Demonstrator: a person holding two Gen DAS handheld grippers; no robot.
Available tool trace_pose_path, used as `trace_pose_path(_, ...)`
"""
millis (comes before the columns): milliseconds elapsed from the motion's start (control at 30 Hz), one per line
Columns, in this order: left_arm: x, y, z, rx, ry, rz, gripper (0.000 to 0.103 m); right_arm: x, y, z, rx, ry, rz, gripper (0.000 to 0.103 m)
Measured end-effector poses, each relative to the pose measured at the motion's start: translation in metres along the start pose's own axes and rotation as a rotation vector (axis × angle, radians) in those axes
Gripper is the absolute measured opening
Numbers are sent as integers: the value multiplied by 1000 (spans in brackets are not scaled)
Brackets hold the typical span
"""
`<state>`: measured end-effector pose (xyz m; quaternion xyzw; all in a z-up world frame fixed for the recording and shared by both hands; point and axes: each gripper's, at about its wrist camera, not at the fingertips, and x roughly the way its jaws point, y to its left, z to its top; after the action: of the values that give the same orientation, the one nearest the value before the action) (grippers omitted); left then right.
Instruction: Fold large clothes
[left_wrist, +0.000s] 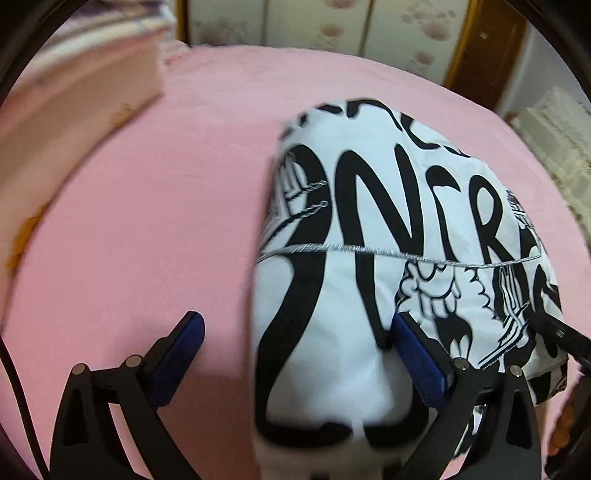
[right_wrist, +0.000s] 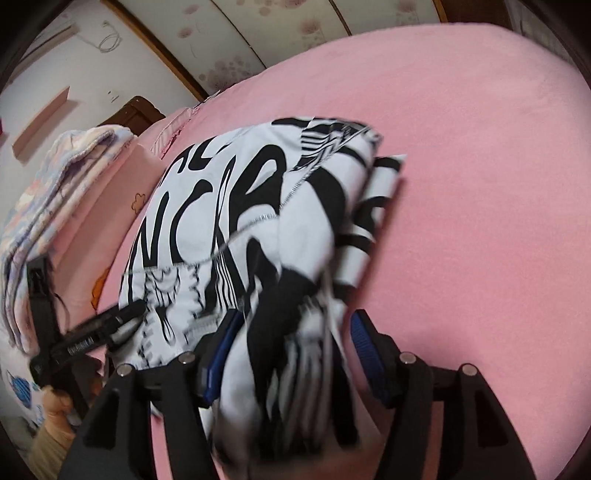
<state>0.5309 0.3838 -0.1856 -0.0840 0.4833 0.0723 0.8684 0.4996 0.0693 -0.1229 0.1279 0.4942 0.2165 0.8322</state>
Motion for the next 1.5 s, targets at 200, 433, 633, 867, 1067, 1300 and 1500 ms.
trace_pose_path(200,-71,-27,-35,43,-107,69,101,-69,6,-29,-41,-9,-80,61)
trace_pose_path(433,-193,-82,-99,44,-152,-42,101,-180,28,-71,-104,-58,-101,61)
trace_pose_path(633,-287,-125,-135,92,-208,-84,101,-260,47,-108,-163,-135,-140,61)
trace_pose_path(867,-351,-165,-182,112,-227,-75,101,-326,45,-157,-181,-181,-198,61)
trace_pose_path(1067,-375,-183,-223,39,-207,-60,101,-363,30,-195,-149,-218,-278,61)
trace_pose_path(1300,-386,-199,-267,-5,-158,-78,101,-393,13,-235,-113,-234,-290,61)
trace_pose_path(1500,-403,-213,-297,4,-149,-65,101,-410,6,-258,-111,-251,-314,61)
